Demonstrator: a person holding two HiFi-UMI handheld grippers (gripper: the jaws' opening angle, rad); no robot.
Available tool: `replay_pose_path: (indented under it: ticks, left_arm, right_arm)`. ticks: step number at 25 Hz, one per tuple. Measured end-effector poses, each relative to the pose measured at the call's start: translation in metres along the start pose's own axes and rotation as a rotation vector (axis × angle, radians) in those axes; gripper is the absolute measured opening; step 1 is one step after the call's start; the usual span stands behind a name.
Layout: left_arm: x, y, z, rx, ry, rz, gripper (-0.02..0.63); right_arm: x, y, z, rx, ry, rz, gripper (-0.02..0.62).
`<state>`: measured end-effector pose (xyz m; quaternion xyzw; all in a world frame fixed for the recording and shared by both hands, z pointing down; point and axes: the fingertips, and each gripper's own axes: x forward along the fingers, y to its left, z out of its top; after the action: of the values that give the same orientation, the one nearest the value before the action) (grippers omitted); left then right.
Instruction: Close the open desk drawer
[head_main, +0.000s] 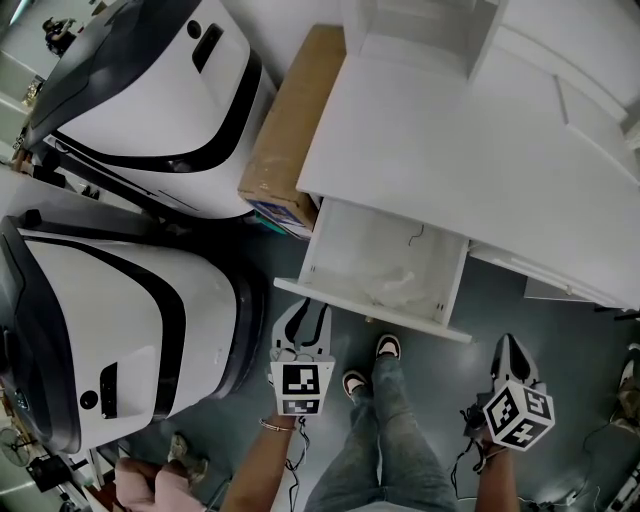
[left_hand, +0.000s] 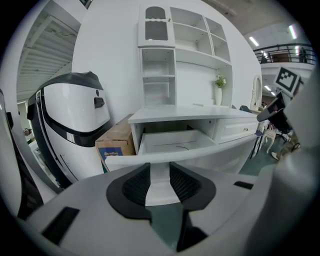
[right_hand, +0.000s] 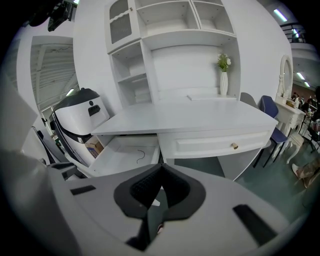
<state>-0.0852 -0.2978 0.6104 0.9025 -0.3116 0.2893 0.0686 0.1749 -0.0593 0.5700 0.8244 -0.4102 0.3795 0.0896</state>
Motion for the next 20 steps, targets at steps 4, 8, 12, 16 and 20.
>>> replay_pose_path:
  ticks: [4, 8, 12, 16, 20]
  left_arm:
    - [0.005, 0.001, 0.004, -0.007, 0.012, -0.001, 0.132]
    - [0.012, 0.002, 0.008, -0.011, 0.022, -0.001, 0.132]
    - [0.019, 0.003, 0.013, -0.011, 0.026, 0.003, 0.133]
    - [0.027, 0.003, 0.019, -0.019, 0.034, 0.005, 0.133]
    - [0.036, 0.004, 0.023, -0.013, 0.035, 0.007, 0.133]
  right_arm:
    - [0.003, -0.001, 0.005, 0.008, 0.002, 0.001, 0.006]
    - [0.006, -0.003, 0.009, 0.019, 0.001, 0.002, 0.006]
    - [0.011, -0.007, 0.014, 0.024, 0.002, -0.001, 0.006]
    - [0.015, -0.013, 0.020, 0.036, 0.002, -0.007, 0.006]
    - [0.020, -0.017, 0.023, 0.047, 0.008, -0.008, 0.006]
